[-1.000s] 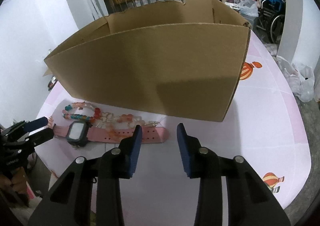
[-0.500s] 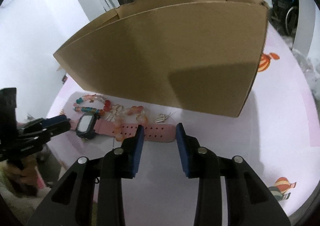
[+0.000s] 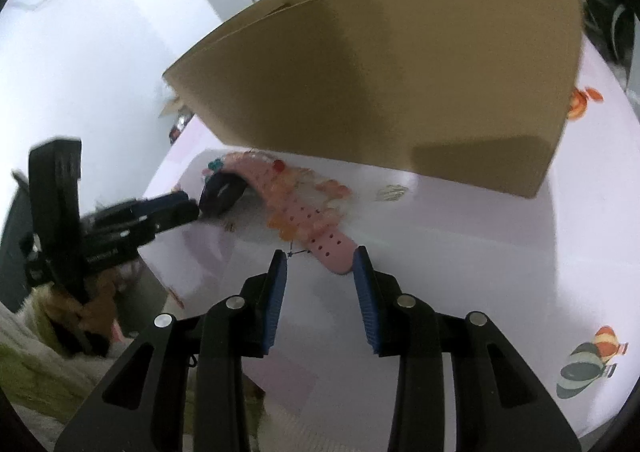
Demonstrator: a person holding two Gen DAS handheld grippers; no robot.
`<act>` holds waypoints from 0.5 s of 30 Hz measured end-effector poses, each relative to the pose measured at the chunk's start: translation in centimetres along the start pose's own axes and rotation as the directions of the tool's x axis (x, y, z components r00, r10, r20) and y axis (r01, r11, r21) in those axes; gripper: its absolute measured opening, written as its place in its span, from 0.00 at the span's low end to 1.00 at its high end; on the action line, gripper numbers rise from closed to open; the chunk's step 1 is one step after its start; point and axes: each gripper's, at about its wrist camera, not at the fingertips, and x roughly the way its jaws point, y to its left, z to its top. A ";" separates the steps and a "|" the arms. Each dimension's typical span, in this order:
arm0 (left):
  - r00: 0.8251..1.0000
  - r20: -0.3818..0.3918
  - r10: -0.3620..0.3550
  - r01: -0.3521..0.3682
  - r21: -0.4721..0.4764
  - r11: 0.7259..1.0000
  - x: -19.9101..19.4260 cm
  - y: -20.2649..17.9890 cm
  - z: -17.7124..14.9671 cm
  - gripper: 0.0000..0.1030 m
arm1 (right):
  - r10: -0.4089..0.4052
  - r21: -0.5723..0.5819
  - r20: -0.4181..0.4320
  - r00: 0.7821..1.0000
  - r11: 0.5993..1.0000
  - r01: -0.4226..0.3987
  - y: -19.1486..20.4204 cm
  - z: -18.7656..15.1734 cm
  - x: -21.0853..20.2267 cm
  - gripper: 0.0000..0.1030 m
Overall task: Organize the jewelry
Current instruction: 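Move the right tool down to the pink watch strap and close on it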
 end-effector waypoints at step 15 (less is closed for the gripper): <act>0.995 0.009 0.100 -0.101 0.026 0.995 -0.2 0.1 -0.3 0.05 | -0.219 -0.118 0.042 0.975 0.968 0.222 2.7 0.6 1.8 0.06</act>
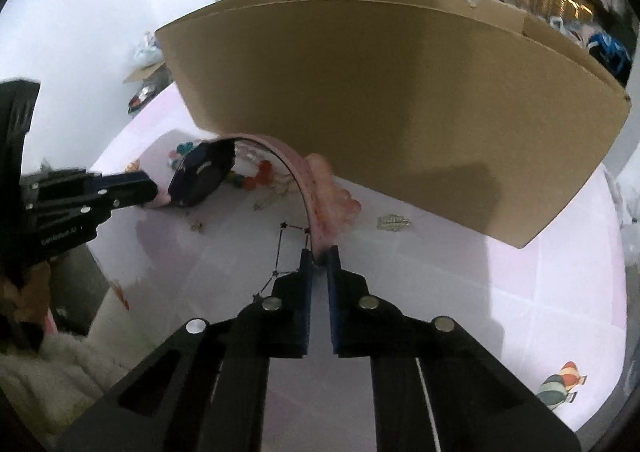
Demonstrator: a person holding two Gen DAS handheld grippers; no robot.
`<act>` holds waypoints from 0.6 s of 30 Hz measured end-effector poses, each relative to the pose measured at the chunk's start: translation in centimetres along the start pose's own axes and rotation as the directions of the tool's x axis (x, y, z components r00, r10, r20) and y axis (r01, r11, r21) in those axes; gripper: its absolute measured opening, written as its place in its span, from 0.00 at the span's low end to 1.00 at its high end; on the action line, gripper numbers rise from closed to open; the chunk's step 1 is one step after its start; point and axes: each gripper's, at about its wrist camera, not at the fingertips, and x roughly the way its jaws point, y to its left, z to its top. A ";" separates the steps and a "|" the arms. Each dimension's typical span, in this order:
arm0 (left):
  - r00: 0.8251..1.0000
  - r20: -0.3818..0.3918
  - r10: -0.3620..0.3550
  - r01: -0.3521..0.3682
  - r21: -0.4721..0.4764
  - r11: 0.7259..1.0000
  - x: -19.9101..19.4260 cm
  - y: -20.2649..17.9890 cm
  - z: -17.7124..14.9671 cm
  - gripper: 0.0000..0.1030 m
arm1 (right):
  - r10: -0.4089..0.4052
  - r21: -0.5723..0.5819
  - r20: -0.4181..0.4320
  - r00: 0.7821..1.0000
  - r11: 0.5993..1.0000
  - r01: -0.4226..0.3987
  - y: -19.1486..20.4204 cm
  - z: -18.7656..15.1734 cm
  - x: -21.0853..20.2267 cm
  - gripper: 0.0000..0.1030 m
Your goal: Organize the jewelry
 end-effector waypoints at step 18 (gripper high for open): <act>0.992 0.107 -0.060 0.062 -0.016 0.998 -3.8 -1.1 -0.7 0.00 | -0.044 0.032 0.117 0.992 0.999 0.041 -1.2 -1.9 -5.8 0.03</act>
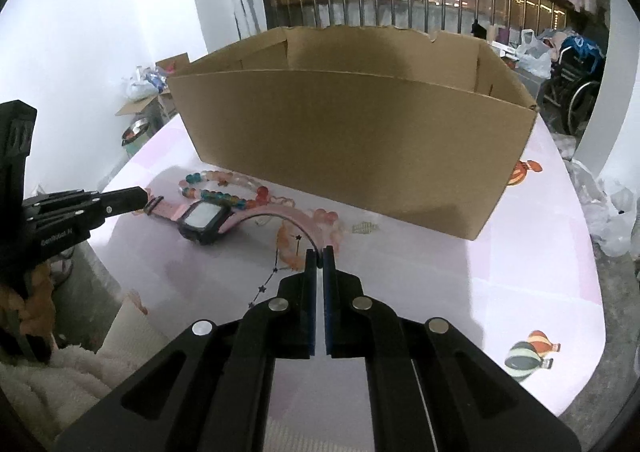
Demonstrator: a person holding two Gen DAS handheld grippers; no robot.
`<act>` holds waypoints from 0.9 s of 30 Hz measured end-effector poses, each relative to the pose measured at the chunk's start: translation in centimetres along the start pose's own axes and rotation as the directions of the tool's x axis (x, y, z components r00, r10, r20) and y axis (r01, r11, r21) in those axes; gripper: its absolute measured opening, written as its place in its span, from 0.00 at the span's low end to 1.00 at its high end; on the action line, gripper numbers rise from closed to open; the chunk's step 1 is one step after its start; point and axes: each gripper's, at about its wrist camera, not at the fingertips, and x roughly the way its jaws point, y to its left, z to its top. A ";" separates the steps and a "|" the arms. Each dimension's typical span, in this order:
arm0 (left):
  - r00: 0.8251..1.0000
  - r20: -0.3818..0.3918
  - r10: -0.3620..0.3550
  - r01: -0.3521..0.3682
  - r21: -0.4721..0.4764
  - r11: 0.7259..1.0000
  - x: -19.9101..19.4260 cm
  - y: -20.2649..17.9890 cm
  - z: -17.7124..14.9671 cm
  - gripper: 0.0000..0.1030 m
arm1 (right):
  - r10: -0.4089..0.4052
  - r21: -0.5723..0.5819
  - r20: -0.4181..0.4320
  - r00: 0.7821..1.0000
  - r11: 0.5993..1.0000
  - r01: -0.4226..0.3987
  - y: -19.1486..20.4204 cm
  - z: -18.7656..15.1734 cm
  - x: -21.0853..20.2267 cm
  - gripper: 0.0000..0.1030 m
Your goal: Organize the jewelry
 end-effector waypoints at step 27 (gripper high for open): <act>0.971 -0.161 0.175 -0.189 -0.077 0.979 4.2 3.0 0.9 0.20 | -0.003 0.001 -0.036 0.999 1.000 0.003 -0.5 -1.1 1.9 0.03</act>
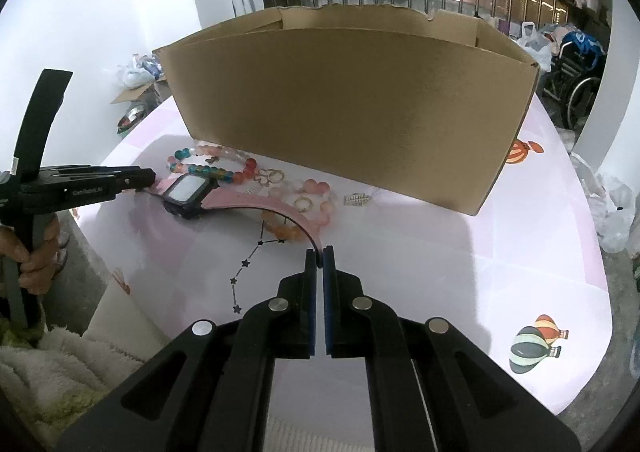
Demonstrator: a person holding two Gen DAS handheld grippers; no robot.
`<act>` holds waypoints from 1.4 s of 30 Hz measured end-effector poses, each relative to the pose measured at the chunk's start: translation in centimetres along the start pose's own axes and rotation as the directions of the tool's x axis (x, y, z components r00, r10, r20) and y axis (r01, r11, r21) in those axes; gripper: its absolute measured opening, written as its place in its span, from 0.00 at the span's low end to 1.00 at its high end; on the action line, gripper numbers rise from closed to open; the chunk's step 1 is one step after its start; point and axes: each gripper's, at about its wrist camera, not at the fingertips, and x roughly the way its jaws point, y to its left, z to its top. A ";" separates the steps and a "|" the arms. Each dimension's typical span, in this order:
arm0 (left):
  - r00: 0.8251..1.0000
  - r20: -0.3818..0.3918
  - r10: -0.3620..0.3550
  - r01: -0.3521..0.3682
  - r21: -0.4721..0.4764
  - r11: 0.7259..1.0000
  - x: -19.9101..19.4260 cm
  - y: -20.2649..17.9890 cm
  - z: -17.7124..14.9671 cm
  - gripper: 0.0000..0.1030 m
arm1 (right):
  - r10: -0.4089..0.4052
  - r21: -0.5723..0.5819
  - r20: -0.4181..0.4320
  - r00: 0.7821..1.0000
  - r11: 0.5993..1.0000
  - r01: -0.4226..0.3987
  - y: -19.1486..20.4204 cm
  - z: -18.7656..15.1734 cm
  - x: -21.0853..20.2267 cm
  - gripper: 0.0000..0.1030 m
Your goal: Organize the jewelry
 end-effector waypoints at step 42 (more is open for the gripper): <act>0.913 0.389 -0.120 0.058 0.167 0.984 -14.6 -4.0 12.9 0.00 | 0.022 -0.261 0.429 0.903 0.960 0.100 1.5 14.4 -10.9 0.03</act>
